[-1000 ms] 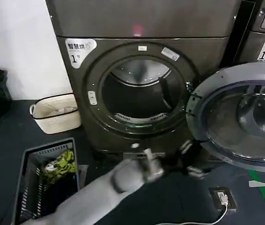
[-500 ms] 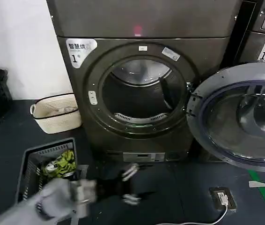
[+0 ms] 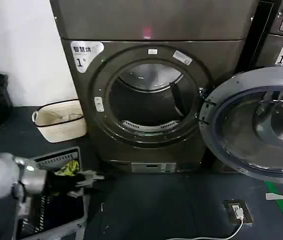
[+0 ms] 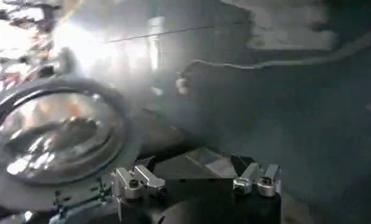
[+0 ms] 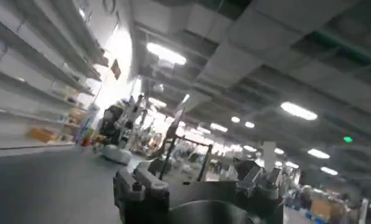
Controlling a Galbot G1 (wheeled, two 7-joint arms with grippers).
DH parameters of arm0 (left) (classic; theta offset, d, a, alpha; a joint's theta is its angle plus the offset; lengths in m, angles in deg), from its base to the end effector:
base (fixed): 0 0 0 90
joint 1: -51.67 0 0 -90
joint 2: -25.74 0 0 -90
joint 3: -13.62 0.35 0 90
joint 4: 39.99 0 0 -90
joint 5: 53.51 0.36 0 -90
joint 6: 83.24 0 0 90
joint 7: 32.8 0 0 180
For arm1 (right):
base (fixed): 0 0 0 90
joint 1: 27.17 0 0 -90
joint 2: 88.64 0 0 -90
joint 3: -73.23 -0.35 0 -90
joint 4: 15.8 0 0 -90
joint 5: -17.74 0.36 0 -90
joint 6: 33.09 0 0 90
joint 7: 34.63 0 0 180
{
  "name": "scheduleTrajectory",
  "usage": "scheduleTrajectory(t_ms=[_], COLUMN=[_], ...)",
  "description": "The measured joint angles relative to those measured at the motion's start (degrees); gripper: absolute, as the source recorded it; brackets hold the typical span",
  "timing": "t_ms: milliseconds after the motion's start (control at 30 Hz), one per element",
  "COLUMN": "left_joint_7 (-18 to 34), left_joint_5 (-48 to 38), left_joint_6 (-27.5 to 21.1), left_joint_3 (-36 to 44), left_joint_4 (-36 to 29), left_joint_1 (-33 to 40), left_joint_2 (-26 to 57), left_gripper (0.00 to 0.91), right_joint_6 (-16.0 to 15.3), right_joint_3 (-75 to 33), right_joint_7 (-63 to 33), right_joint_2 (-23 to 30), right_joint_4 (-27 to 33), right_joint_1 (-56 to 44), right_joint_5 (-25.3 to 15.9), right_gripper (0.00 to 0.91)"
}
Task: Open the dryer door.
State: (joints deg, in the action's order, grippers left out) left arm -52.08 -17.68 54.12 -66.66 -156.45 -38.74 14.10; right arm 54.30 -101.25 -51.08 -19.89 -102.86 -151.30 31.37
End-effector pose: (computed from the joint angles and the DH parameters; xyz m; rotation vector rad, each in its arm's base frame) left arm 0.3170 0.1747 -0.0938 1.4472 0.9196 1.9581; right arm -0.0913 -0.4671 -0.1963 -2.2094 -2.0485 0.6564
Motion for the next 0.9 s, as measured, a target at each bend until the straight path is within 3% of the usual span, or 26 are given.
scheduleTrajectory(t_ms=[233, 333, 533, 900], left_joint_7=[9.9, 10.5, 11.2, 11.2], left_joint_5=[25.4, 35.1, 44.7, 48.1], left_joint_6=[0.0, 0.0, -0.1, -0.1], left_joint_3=[-2.1, -1.4, 0.4, 0.6], left_joint_4=[2.3, 3.3, 4.4, 8.5], left_joint_1=[0.8, 0.8, -0.3, -0.4], left_joint_2=[4.9, 7.1, 10.3, 11.3], left_gripper=[0.907, 0.907, 0.907, 0.907], right_joint_6=[1.6, 1.9, 3.2, 6.1], right_joint_3=[1.0, 1.0, 1.9, 1.9], right_joint_7=[0.0, 0.0, 0.1, 2.9], right_joint_2=[0.7, 1.1, 2.1, 2.8], right_joint_4=[-0.6, -0.7, -1.3, -1.3], right_joint_1=[0.8, 0.8, 0.8, 1.1], right_joint_5=[3.1, 4.2, 5.9, 6.2], right_gripper=[0.907, 0.907, 0.907, 0.907])
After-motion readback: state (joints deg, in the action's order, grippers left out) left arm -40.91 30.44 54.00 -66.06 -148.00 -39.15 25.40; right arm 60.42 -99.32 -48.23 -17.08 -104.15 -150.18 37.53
